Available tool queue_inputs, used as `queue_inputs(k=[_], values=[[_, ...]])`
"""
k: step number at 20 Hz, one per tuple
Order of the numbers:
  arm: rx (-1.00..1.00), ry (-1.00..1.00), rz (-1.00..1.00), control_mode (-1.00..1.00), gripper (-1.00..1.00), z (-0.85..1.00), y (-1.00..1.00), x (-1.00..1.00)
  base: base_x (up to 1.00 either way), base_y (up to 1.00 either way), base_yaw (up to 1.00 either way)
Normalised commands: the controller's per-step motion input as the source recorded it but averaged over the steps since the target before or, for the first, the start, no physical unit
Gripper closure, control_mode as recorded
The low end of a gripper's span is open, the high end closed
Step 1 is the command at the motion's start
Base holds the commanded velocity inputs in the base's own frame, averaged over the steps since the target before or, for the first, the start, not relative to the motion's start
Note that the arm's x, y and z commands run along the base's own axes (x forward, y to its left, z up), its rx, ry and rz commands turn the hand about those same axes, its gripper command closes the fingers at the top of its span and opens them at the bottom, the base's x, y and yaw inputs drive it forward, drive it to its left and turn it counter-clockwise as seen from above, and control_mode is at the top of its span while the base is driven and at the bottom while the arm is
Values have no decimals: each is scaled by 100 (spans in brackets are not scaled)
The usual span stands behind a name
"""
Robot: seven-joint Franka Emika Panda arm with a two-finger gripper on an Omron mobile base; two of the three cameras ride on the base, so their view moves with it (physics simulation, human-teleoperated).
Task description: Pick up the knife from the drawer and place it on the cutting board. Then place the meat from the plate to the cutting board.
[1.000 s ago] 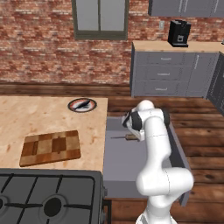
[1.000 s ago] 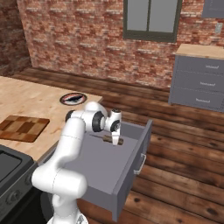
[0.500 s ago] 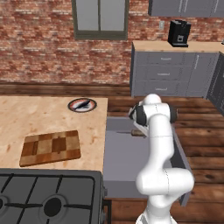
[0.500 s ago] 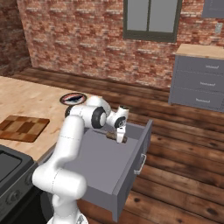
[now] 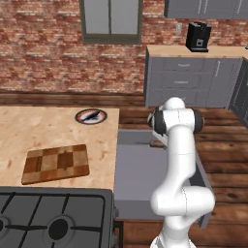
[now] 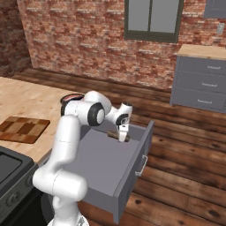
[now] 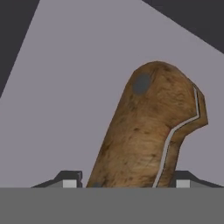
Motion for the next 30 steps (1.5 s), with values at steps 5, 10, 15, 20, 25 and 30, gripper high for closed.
queue_inputs(k=[5,10,15,20,25,30], values=[[0,0,0,-100,100,29,-37,-14,0,0,0],[0,0,9,-100,100,24,-44,0,0,0,0],[-1,-1,25,-100,100,20,-34,-4,0,0,0],[-5,-1,34,-100,100,8,-31,-9,0,0,0],[-6,-3,35,-100,100,0,-28,-17,0,0,0],[-8,0,34,-100,100,0,-21,-5,0,0,0]])
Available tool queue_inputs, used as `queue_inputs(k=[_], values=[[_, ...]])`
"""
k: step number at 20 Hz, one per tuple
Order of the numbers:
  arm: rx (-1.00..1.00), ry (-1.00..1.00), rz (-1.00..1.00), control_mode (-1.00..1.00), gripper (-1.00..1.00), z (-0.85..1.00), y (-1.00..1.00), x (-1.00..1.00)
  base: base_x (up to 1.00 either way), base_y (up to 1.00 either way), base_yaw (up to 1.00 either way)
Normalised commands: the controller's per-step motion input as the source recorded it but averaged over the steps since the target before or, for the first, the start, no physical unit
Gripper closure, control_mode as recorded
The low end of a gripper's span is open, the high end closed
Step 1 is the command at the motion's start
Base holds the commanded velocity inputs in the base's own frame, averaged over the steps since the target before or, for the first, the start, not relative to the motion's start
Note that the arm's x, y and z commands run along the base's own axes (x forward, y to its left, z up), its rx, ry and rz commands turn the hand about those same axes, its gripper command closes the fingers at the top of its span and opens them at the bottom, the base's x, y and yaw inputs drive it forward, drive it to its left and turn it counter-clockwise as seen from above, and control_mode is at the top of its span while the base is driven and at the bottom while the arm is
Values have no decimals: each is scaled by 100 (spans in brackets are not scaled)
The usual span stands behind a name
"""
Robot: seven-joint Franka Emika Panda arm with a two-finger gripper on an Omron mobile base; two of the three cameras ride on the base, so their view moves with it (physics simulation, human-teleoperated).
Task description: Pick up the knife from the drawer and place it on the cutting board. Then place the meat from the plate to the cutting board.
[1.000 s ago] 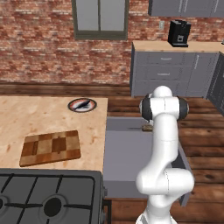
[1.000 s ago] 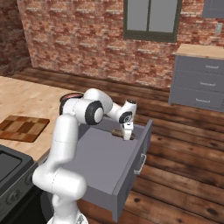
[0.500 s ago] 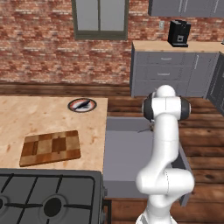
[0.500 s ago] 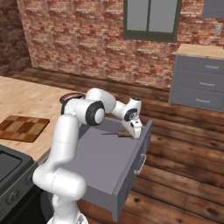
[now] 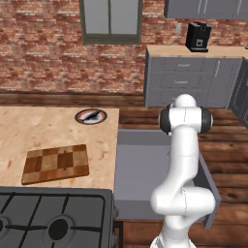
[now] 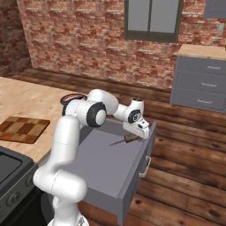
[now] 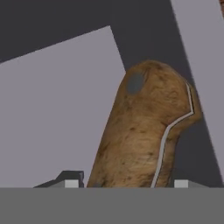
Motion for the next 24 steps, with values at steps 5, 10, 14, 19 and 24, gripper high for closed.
queue_inputs(k=[5,10,14,19,24], values=[[-1,-3,36,-100,100,26,-25,-28,0,0,0],[0,-11,33,-100,100,41,-43,-43,0,0,0],[0,-12,29,-100,100,15,-62,-52,0,0,0],[0,-4,24,-100,100,0,-53,-58,0,0,0],[0,0,19,-100,100,0,-20,-55,0,0,0]])
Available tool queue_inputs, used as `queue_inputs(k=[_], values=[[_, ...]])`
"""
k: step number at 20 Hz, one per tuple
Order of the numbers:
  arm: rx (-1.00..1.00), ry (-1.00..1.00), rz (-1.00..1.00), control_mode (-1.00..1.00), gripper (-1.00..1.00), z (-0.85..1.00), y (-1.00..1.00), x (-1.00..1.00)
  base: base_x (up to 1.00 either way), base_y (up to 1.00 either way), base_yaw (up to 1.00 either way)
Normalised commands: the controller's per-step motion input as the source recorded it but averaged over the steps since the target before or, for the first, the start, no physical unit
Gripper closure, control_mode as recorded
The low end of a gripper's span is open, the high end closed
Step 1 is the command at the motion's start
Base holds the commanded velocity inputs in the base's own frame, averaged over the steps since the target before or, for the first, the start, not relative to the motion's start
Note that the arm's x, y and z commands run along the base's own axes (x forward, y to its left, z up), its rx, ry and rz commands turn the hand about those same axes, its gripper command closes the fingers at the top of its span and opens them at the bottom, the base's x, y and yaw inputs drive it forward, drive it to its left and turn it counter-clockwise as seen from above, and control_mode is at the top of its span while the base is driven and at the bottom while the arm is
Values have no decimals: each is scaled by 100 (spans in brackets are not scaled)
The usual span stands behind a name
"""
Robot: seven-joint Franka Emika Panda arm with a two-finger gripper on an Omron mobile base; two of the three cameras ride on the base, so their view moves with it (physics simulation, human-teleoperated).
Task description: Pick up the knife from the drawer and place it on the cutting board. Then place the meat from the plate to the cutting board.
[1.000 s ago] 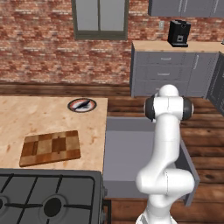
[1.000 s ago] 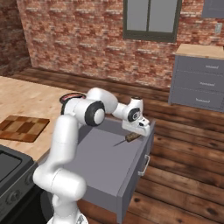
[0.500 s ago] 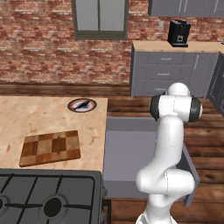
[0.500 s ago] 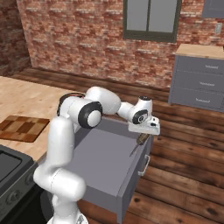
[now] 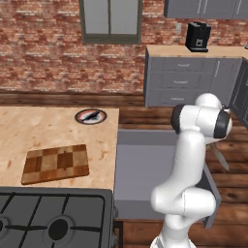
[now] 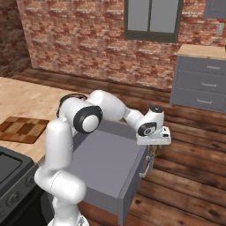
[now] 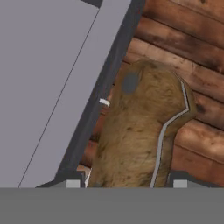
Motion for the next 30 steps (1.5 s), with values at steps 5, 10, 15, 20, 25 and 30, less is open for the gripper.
queue_inputs(k=[5,10,15,20,25,30], values=[[0,0,3,-100,100,0,-6,-33,0,0,0],[0,-7,0,-100,100,0,-22,-51,0,0,0],[0,-13,0,-100,100,-2,-3,-55,0,0,0],[0,-14,0,-100,100,-17,-14,-21,0,0,0],[-1,-23,-2,-100,100,-32,-1,-20,0,0,0],[0,-8,-11,-100,100,-18,-15,-2,0,0,0]])
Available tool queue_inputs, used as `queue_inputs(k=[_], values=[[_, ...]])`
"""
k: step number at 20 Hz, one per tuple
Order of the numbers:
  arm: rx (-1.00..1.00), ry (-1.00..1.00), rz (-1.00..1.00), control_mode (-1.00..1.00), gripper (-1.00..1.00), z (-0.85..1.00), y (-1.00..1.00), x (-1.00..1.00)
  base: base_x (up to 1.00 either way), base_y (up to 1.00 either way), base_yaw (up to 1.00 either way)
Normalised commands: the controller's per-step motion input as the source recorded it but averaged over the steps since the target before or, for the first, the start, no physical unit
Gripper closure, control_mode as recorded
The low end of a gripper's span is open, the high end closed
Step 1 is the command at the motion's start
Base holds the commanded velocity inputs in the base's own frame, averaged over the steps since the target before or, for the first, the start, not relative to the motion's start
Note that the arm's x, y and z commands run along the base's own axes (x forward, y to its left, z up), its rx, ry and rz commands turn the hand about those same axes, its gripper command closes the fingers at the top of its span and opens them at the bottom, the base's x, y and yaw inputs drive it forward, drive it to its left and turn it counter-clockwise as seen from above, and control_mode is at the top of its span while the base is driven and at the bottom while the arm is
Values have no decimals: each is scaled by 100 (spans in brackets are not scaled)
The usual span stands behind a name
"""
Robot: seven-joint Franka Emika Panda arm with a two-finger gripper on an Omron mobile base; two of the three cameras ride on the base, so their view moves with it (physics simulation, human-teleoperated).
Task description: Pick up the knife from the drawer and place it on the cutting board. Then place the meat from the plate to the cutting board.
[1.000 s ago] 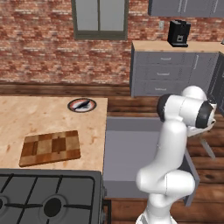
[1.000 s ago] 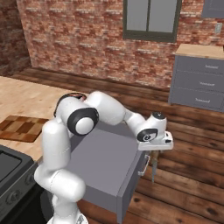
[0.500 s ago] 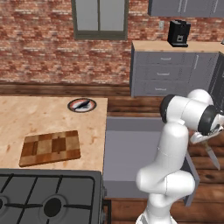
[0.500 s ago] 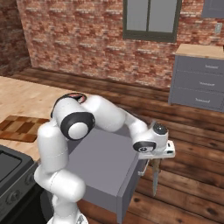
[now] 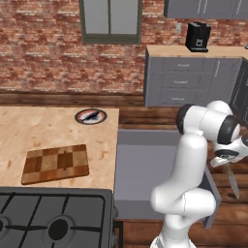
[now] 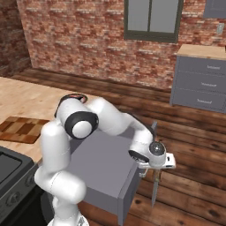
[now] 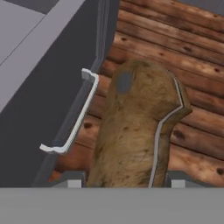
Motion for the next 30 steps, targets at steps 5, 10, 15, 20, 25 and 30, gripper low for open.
queue_inputs(k=[5,10,15,20,25,30], values=[[0,-1,-12,-100,100,-22,-12,0,0,0,0],[0,2,-10,-100,100,-16,-21,0,0,0,0],[0,9,-2,-100,100,-13,-27,0,0,0,0],[1,10,2,-100,100,-4,-14,0,0,0,0],[12,4,14,-100,100,0,0,0,0,0,0],[19,0,15,-100,100,0,0,-5,0,0,0]])
